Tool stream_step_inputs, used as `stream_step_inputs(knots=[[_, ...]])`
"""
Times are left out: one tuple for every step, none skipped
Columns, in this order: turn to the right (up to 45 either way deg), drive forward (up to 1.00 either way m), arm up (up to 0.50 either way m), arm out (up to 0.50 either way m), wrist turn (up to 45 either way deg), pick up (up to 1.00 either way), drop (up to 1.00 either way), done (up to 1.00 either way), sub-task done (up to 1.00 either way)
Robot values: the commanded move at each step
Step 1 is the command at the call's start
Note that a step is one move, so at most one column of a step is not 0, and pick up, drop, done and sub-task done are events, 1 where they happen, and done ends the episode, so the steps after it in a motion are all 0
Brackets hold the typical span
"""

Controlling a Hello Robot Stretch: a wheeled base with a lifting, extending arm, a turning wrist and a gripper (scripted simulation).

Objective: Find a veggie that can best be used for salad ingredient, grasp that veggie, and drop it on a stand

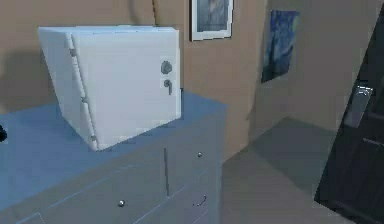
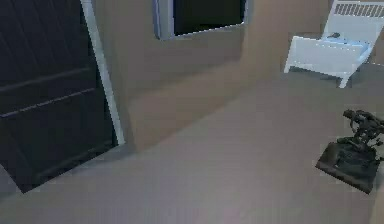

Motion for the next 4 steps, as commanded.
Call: stream_step_inputs(knots=[[45.0, 0.00, 0.00, 0.00, 0.0, 0.00, 0.00, 0.00, 0.00], [21.0, 0.00, 0.00, 0.00, 0.0, 0.00, 0.00, 0.00, 0.00], [0.0, 0.10, 0.00, 0.00, 0.0, 0.00, 0.00, 0.00, 0.00], [-18.0, 0.00, 0.00, 0.00, 0.0, 0.00, 0.00, 0.00, 0.00]])
